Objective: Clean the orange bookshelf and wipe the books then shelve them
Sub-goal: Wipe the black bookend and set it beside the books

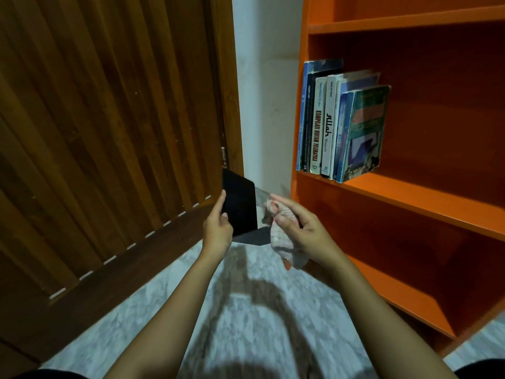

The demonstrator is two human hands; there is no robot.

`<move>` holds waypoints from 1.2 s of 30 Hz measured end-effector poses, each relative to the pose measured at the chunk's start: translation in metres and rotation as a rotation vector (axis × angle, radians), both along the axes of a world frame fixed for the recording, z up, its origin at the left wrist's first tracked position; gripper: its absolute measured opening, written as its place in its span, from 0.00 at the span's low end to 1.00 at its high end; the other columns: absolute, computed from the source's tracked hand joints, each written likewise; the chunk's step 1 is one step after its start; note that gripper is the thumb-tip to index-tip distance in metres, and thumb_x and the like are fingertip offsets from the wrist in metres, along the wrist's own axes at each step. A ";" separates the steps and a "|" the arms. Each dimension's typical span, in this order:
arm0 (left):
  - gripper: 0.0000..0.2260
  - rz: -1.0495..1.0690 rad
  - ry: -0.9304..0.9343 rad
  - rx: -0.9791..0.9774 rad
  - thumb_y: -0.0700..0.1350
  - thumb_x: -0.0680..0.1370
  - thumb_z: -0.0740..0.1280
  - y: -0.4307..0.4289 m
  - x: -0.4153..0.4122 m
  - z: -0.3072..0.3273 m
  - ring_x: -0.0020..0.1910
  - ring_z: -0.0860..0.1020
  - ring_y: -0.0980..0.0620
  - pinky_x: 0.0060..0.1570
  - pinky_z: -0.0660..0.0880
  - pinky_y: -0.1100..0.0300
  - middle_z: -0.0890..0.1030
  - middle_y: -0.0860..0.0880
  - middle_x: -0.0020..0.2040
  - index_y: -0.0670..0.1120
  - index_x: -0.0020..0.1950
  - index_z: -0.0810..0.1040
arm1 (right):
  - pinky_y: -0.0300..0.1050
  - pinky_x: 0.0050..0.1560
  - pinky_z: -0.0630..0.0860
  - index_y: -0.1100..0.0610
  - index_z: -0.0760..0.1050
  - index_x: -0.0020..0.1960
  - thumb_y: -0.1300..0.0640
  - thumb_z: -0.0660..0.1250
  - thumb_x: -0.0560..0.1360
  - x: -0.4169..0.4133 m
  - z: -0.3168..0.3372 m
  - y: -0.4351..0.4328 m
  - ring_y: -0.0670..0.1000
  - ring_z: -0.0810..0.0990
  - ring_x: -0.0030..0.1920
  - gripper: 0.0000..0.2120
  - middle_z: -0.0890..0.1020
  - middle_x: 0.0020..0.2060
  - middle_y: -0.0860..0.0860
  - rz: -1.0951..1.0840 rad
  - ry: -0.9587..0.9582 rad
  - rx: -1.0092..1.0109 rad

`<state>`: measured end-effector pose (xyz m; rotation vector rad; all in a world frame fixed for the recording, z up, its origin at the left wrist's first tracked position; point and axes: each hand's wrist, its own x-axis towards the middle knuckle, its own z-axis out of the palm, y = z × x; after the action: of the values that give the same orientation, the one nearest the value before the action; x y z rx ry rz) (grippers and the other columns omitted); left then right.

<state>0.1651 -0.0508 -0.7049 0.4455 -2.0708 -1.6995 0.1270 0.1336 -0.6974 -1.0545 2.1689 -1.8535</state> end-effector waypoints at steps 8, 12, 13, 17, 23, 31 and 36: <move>0.24 0.030 0.222 0.028 0.33 0.81 0.53 0.011 -0.001 -0.005 0.74 0.59 0.54 0.71 0.61 0.56 0.62 0.57 0.73 0.56 0.73 0.64 | 0.24 0.57 0.68 0.50 0.68 0.71 0.56 0.60 0.81 -0.012 -0.008 -0.019 0.28 0.69 0.61 0.19 0.73 0.63 0.39 -0.305 -0.028 -0.137; 0.27 -0.023 0.326 -0.068 0.32 0.81 0.54 0.012 -0.002 -0.005 0.74 0.59 0.58 0.71 0.61 0.60 0.63 0.66 0.68 0.60 0.70 0.62 | 0.23 0.57 0.68 0.51 0.68 0.71 0.54 0.59 0.81 -0.016 0.002 -0.027 0.27 0.70 0.58 0.18 0.74 0.63 0.41 -0.429 0.026 -0.144; 0.27 -0.028 0.344 -0.093 0.32 0.81 0.54 0.012 -0.002 -0.004 0.73 0.59 0.60 0.70 0.61 0.62 0.63 0.67 0.68 0.61 0.70 0.62 | 0.21 0.55 0.66 0.52 0.68 0.71 0.54 0.59 0.81 -0.017 0.007 -0.028 0.27 0.69 0.57 0.18 0.74 0.62 0.42 -0.439 0.048 -0.146; 0.27 -0.039 0.422 -0.192 0.31 0.81 0.54 0.013 -0.005 0.002 0.70 0.60 0.69 0.67 0.61 0.71 0.62 0.70 0.67 0.58 0.72 0.59 | 0.38 0.60 0.72 0.52 0.62 0.73 0.52 0.59 0.80 -0.015 0.013 -0.041 0.47 0.74 0.63 0.22 0.74 0.66 0.51 -0.369 0.179 0.088; 0.30 -0.050 0.492 -0.277 0.26 0.77 0.55 0.012 -0.009 0.002 0.68 0.63 0.70 0.67 0.63 0.69 0.66 0.70 0.65 0.53 0.72 0.60 | 0.44 0.55 0.74 0.58 0.73 0.55 0.54 0.65 0.77 -0.015 -0.005 -0.047 0.49 0.76 0.58 0.11 0.76 0.56 0.53 -0.324 0.174 0.262; 0.27 0.025 0.571 -0.269 0.26 0.78 0.54 0.017 -0.009 0.003 0.67 0.63 0.71 0.65 0.61 0.73 0.66 0.64 0.66 0.48 0.72 0.59 | 0.42 0.54 0.74 0.54 0.81 0.57 0.56 0.63 0.79 -0.023 0.006 -0.022 0.45 0.79 0.51 0.11 0.83 0.54 0.49 -0.114 0.153 0.391; 0.27 0.010 0.679 -0.317 0.25 0.76 0.55 0.027 -0.008 0.014 0.68 0.68 0.62 0.67 0.67 0.62 0.69 0.60 0.66 0.47 0.71 0.62 | 0.52 0.67 0.69 0.46 0.69 0.69 0.57 0.64 0.77 -0.035 0.008 -0.015 0.48 0.70 0.66 0.20 0.71 0.65 0.48 -0.154 0.068 0.331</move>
<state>0.1574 -0.0239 -0.6910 -0.2027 -1.7572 -1.2391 0.0924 0.1188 -0.6899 -0.9160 2.5451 -1.4539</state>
